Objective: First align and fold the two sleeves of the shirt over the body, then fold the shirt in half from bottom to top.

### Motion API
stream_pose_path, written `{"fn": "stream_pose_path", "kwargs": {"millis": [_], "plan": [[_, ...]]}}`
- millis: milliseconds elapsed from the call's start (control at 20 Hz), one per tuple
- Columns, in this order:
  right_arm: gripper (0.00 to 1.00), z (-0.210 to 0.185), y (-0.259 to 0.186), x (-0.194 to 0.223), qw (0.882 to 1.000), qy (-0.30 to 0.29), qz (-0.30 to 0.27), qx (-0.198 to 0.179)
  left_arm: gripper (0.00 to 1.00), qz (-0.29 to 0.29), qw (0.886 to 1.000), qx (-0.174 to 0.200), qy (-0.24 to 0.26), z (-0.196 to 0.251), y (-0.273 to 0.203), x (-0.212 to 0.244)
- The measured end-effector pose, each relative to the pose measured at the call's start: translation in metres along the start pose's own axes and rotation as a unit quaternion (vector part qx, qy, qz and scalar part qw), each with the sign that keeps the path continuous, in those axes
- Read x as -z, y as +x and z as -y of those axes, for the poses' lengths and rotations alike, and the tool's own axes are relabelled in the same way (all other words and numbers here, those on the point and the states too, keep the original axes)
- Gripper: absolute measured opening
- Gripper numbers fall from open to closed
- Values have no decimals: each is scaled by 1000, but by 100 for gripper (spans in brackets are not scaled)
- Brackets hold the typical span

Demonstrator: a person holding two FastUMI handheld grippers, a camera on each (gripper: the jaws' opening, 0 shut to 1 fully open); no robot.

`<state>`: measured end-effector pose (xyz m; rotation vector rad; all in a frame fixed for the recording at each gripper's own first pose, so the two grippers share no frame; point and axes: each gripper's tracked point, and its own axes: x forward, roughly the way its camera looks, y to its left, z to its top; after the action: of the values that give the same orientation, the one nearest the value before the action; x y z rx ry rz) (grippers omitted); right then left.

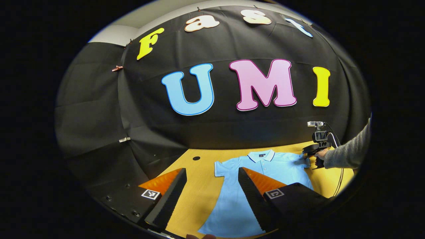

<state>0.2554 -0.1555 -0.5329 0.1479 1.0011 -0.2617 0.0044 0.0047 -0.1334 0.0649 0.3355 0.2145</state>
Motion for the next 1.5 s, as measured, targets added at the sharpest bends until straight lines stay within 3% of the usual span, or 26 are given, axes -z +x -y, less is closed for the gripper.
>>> {"fn": "stream_pose_path", "kwargs": {"millis": [150,300,550,650,700,750,1000,1150,1200,1250,1500], "plan": [[5,-18,-10,-3,1000,-16,5,-27,99,2,1000,0,-2,-5,2,0],[5,-43,-30,-36,997,-23,58,-45,99,2,1000,1,-9,-13,2,2],[4,-132,-74,-58,988,-18,99,-115,99,4,1000,-8,-19,-34,0,5],[5,-179,-87,-47,984,-32,95,-148,99,3,1000,-16,-20,-47,-5,6],[0,-201,-93,-38,982,-42,91,-163,99,3,1000,-20,-21,-52,-6,7],[5,-221,-96,-29,979,-54,85,-175,99,2,999,-24,-21,-58,-8,8],[5,-302,-105,27,969,-111,50,-215,99,-5,998,-48,-30,-86,-23,17],[5,-325,-103,53,965,-132,31,-223,99,-10,997,-63,-35,-99,-30,25],[0,-330,-100,61,965,-138,24,-223,99,-13,997,-68,-36,-104,-32,28],[5,-333,-95,69,964,-145,17,-220,99,-15,997,-72,-38,-108,-34,30],[7,-332,-84,93,967,-152,-13,-204,99,-23,995,-86,-48,-121,-38,39]]}}
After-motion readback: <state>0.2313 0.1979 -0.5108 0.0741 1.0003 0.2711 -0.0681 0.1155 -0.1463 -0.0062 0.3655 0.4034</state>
